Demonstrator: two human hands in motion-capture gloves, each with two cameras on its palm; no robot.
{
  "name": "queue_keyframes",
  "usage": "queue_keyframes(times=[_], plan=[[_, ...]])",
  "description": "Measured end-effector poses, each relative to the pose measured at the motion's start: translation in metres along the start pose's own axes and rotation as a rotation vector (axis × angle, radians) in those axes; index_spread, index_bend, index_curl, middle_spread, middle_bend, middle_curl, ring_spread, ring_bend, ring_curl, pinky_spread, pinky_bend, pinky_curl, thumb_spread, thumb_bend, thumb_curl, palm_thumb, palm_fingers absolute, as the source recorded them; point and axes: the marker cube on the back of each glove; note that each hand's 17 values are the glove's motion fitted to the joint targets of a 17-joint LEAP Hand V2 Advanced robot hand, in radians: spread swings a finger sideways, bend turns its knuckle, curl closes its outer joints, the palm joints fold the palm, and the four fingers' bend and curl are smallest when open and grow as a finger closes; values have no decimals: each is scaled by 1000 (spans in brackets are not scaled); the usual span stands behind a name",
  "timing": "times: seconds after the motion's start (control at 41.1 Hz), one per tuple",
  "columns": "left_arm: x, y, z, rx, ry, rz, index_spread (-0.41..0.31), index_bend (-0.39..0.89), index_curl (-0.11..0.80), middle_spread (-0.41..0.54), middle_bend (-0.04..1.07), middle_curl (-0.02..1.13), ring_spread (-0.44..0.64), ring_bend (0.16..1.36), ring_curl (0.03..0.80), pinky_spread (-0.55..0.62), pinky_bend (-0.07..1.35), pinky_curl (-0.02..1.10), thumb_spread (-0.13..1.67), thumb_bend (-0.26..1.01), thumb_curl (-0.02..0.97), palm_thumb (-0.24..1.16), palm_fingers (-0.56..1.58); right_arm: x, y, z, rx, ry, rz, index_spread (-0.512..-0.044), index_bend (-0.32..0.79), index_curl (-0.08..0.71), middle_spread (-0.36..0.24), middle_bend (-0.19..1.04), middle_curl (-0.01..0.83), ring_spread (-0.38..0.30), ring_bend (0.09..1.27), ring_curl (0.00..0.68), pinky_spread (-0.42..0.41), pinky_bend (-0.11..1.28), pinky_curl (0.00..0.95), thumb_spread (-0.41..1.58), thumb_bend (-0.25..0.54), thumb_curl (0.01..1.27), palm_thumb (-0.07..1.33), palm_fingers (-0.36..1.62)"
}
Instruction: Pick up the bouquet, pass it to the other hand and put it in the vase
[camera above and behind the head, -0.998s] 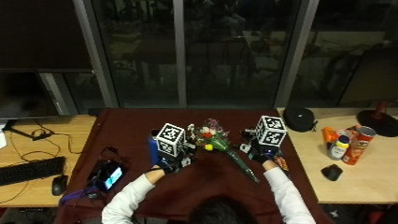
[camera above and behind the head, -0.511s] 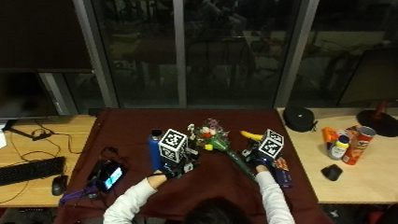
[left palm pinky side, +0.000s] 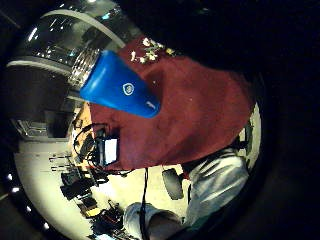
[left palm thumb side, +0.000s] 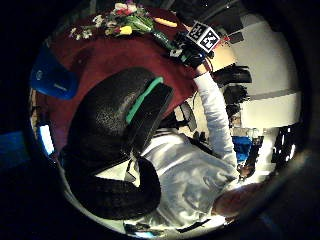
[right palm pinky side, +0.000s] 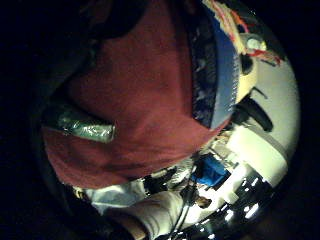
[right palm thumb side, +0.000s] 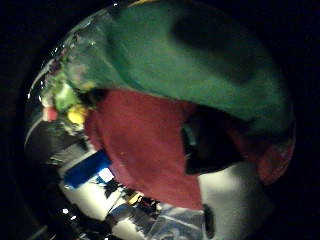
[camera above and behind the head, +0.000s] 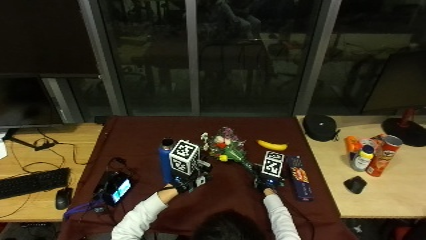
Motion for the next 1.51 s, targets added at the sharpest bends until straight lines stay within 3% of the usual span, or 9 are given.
queue_keyframes(times=[0.097, 0.243, 0.438, 0.584, 0.657, 0.803, 0.901, 1.168, 1.509], plan=[[-2, -2, 3, -9, 3, -5, -17, 110, 221, 163, 200, 343, 230, 598, 289, 317, 451, 337, 1088, -21, 250, 116, 287, -4, 0, -1, 48, 78, 9, -203, 272, 173, -40, 298, 402, -125, 657, 377, -37, 632, 343, 1102, 77, 382, 681, 839], [-10, -4, 7, -28, -16, -26, -15, 116, 221, 163, 198, 350, 230, 601, 291, 317, 453, 339, 1090, -21, 253, 117, 286, -4, 0, -12, 33, 80, 42, -217, 327, 244, -85, 219, 400, -161, 644, 380, -149, 572, 330, 1140, 161, 413, 871, 1106], [-19, -7, 6, -40, -42, -56, -14, 115, 222, 164, 205, 360, 236, 599, 291, 321, 450, 341, 1092, -21, 256, 116, 288, 0, -3, -18, 27, -61, 34, -231, 123, 269, -158, 448, 489, -212, 714, 433, -253, 538, 352, 1138, 166, 441, 958, 1342], [-24, -12, 9, -38, -95, -79, -14, 97, 217, 164, 210, 367, 238, 599, 291, 318, 460, 346, 1095, -16, 263, 131, 288, -9, -6, -29, 336, -249, -95, -225, 273, 328, -177, 617, 553, -211, 798, 474, -273, 532, 372, 1083, 102, 430, 936, 1554], [-26, -16, 8, -42, -64, -76, -14, 97, 212, 163, 213, 370, 238, 602, 292, 317, 465, 347, 1096, -14, 266, 143, 284, -12, -4, -30, 344, -373, -140, -221, 351, 363, -178, 660, 570, -207, 821, 487, -274, 544, 389, 1028, 64, 433, 927, 1557], [-33, -32, 0, -51, 86, -70, -8, 100, 207, 157, 214, 373, 235, 614, 296, 311, 469, 350, 1101, -15, 269, 155, 284, -10, -41, -58, 661, -670, -232, -213, 439, 429, -178, 721, 593, -204, 864, 509, -273, 582, 413, 943, 18, 455, 944, 1517], [-41, -52, -11, -30, 148, -82, 2, 109, 209, 154, 222, 377, 232, 610, 295, 309, 463, 349, 1101, -17, 270, 164, 291, -10, -31, -74, 600, -783, -149, -208, 494, 464, -178, 753, 604, -200, 880, 517, -271, 599, 429, 929, -16, 452, 930, 1501], [-29, -100, -53, 144, 557, -65, 6, 130, 229, 160, 180, 371, 234, 595, 293, 302, 453, 349, 1046, -16, 301, 270, 289, -49, 3, -124, 566, -1159, -304, -203, 456, 504, -175, 792, 613, -196, 935, 533, -268, 655, 460, 581, -21, 578, 1011, 1422], [47, -150, -82, 422, 880, -46, 62, 71, 199, 193, 195, 364, 240, 622, 300, 305, 539, 370, 994, -17, 321, 340, 243, -117, 38, -129, 547, -1411, -534, -205, 447, 545, -171, 814, 614, -188, 953, 535, -261, 661, 471, 439, -26, 656, 1038, 1401]])
